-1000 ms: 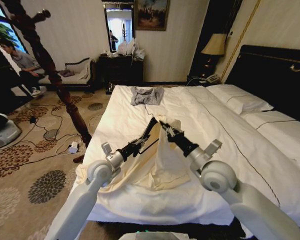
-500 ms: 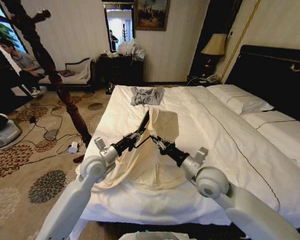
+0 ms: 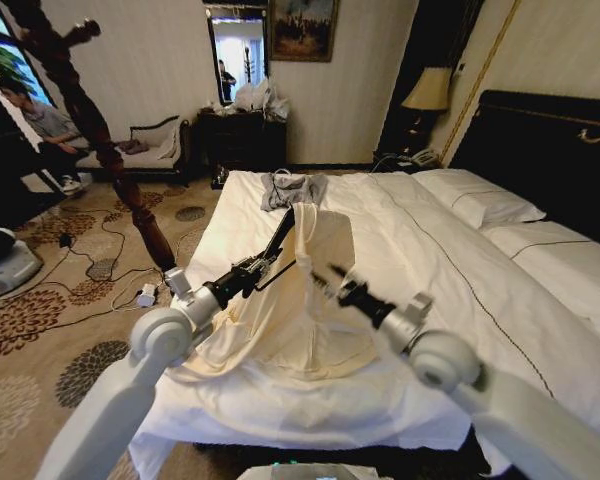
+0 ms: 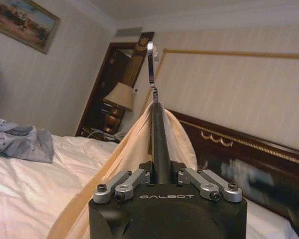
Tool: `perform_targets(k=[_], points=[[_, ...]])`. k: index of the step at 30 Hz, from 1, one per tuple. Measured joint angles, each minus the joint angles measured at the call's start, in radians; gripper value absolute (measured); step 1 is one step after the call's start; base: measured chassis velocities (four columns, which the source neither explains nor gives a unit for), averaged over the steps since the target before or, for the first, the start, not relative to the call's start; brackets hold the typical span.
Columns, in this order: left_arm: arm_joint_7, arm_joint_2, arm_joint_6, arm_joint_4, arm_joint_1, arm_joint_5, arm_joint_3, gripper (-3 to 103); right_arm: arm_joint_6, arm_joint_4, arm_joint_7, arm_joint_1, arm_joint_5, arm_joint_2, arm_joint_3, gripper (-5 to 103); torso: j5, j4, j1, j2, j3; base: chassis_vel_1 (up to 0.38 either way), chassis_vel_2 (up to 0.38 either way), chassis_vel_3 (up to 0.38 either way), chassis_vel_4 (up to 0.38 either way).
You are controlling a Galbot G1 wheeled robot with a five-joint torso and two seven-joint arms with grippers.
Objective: Pick up the clothes from the bed and hang them on the clothes hanger.
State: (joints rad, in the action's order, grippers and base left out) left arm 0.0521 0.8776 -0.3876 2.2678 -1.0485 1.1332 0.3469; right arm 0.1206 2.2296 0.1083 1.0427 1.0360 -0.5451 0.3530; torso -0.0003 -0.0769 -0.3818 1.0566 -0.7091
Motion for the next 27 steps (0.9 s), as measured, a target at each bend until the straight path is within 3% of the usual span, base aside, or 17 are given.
perform_targets(k=[2,4,5,8,9,13,14,17,21,23,27], points=[[0.01,-0.031,0.002,0.025,-0.017,-0.008,0.0,18,-0.065,-0.072,-0.14,-0.003,0.025,0.05,0.06,84,0.0,-0.0011,0.0,0.0,0.0,0.0,0.0,0.0,0.0],[0.023,-0.068,0.005,0.052,-0.039,-0.019,-0.001,18,-0.119,-0.175,-0.351,-0.006,0.04,0.109,0.11,95,0.0007,-0.0011,0.0,0.0,0.0,0.0,0.0,0.0,0.0],[0.023,-0.068,0.005,0.052,-0.039,-0.019,-0.001,18,-0.119,-0.175,-0.351,-0.006,0.04,0.109,0.11,95,0.0007,-0.0011,0.0,0.0,0.0,0.0,0.0,0.0,0.0],[0.033,-0.092,0.006,0.069,-0.049,-0.023,-0.002,18,-0.157,-0.308,-0.621,-0.037,0.081,0.158,0.12,100,0.0005,-0.0006,0.0,0.0,0.0,0.0,0.0,0.0,0.0],[0.033,-0.092,0.006,0.069,-0.049,-0.023,-0.002,18,-0.157,-0.308,-0.621,-0.037,0.081,0.158,0.12,100,0.0005,-0.0006,0.0,0.0,0.0,0.0,0.0,0.0,0.0],[0.043,-0.093,0.006,0.06,-0.005,-0.015,-0.039,18,-0.168,-0.513,-1.0,-0.096,0.099,0.203,0.098,100,0.0003,-0.0009,0.0,0.0,0.0,0.0,0.0,0.0,0.0],[0.043,-0.093,0.006,0.06,-0.005,-0.015,-0.039,18,-0.168,-0.513,-1.0,-0.096,0.099,0.203,0.098,100,0.0003,-0.0009,0.0,0.0,0.0,0.0,0.0,0.0,0.0],[0.051,-0.096,0.006,0.062,0.009,-0.01,-0.055,18,-0.137,-0.664,-1.215,-0.179,0.056,0.222,0.05,100,0.0009,-0.0014,0.0,0.0,0.0,0.0,0.0,0.0,0.0],[0.057,-0.104,0.003,0.087,0.007,-0.001,-0.058,18,-0.111,-0.731,-1.253,-0.303,0.029,0.202,-0.03,100,0.0003,-0.0014,0.0,0.0,0.0,0.0,0.0,0.0,0.0],[0.062,-0.119,-0.001,0.11,-0.005,0.005,-0.061,18,-0.099,-0.736,-1.236,-0.376,0.026,0.165,-0.08,100,0.0004,0.0,0.0,0.0,0.0,0.0,0.0,0.0,0.0],[0.07,-0.145,-0.008,0.133,-0.022,-0.002,-0.086,18,-0.094,-0.708,-1.211,-0.393,0.03,0.139,-0.091,100,0.0002,-0.0001,0.0,0.0,0.0,0.0,0.0,0.0,0.0]])
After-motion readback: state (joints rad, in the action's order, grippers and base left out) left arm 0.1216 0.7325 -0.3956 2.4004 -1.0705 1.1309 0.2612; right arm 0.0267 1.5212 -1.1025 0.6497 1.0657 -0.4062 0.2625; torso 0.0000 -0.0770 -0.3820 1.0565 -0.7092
